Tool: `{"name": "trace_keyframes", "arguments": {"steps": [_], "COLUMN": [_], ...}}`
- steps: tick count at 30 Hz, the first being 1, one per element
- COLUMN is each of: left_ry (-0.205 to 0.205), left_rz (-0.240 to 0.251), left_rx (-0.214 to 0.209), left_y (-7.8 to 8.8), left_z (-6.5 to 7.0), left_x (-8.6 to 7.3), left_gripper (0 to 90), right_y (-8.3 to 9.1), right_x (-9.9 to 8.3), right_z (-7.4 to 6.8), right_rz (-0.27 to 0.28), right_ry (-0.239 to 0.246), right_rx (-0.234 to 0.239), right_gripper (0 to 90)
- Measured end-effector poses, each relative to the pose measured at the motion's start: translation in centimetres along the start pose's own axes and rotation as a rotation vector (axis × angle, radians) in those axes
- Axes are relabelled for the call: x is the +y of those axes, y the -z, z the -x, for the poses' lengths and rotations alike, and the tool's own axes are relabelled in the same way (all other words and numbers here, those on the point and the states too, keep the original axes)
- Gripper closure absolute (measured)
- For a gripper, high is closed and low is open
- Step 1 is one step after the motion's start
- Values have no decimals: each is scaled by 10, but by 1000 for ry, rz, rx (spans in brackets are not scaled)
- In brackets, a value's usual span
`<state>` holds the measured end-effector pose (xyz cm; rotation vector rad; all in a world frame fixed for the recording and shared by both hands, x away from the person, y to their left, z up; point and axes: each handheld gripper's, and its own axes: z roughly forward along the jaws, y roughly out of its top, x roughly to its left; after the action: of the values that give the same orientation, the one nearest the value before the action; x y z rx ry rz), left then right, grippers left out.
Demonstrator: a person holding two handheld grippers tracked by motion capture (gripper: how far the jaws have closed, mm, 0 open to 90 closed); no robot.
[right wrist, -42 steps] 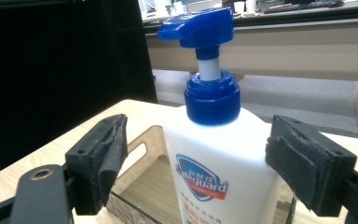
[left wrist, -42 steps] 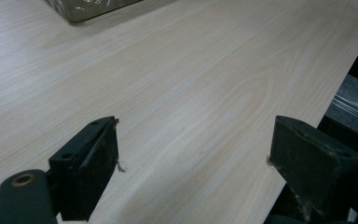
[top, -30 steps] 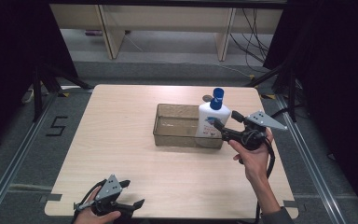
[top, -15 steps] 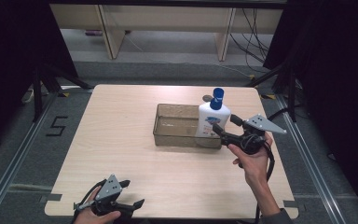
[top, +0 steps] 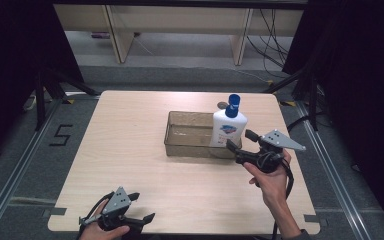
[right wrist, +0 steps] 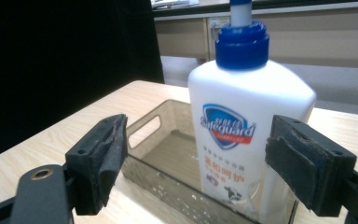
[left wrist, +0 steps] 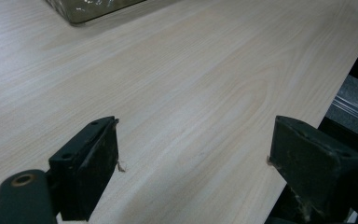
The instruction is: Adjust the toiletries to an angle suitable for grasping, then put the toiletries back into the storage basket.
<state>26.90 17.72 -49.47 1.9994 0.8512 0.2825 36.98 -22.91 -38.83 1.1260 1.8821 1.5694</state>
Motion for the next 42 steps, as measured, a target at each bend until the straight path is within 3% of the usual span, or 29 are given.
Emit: {"name": "trace_keyframes", "arguments": {"steps": [5,12,15,16,19,21,22,23,24,25,26,28,30,31,32,34,35,36,40,42], "left_ry": [6,4,8,8,6,4,3,8,5,1,-4,-5,-27,3,-23,-27,-26,3,-3,-9], "left_rz": [-8,-1,-8,-7,-2,-1,-2,4,5,-2,-1,-6,-27,2,-19,-23,-22,9,-3,-8], "left_rx": [-2,-8,-2,-5,-12,-4,-5,-5,-6,0,-2,0,-2,-11,-2,0,0,-3,-12,-11], "left_y": [0,-1,0,-1,-1,-1,-1,-2,-1,-1,-1,0,1,-1,0,1,1,0,-1,0], "left_z": [0,0,0,0,1,1,1,1,1,1,1,1,-1,2,0,-1,-1,2,2,1], "left_x": [1,1,1,1,1,1,1,1,1,1,1,1,2,1,1,1,1,1,1,1], "left_gripper": [149,149,149,149,149,149,149,149,149,149,149,149,149,149,149,149,149,149,149,149], "right_y": [1,4,6,6,6,7,8,9,9,10,10,13,13,14,15,18,17,18,20,20], "right_x": [-5,-19,-21,-23,-27,-30,-30,-31,-32,-33,-35,-36,-38,-39,-40,-42,-42,-44,-48,-50], "right_z": [-1,-3,-1,-2,-1,-2,-1,-2,-1,-2,0,-1,-1,-2,-3,-4,-2,-2,-4,-3], "right_rz": [13,-28,-36,-40,-41,-50,-60,-65,-55,-66,-57,-79,-62,-66,-68,-82,-75,-70,-99,-96], "right_ry": [22,-9,13,-11,18,-16,8,-14,12,-14,12,6,10,1,-11,-30,-2,-7,-23,-8], "right_rx": [2,10,1,6,-6,10,5,3,-1,9,3,-2,-2,4,6,0,5,3,5,8], "right_gripper": [207,207,207,207,207,207,207,208,207,207,207,207,207,208,208,208,208,208,208,209]}}
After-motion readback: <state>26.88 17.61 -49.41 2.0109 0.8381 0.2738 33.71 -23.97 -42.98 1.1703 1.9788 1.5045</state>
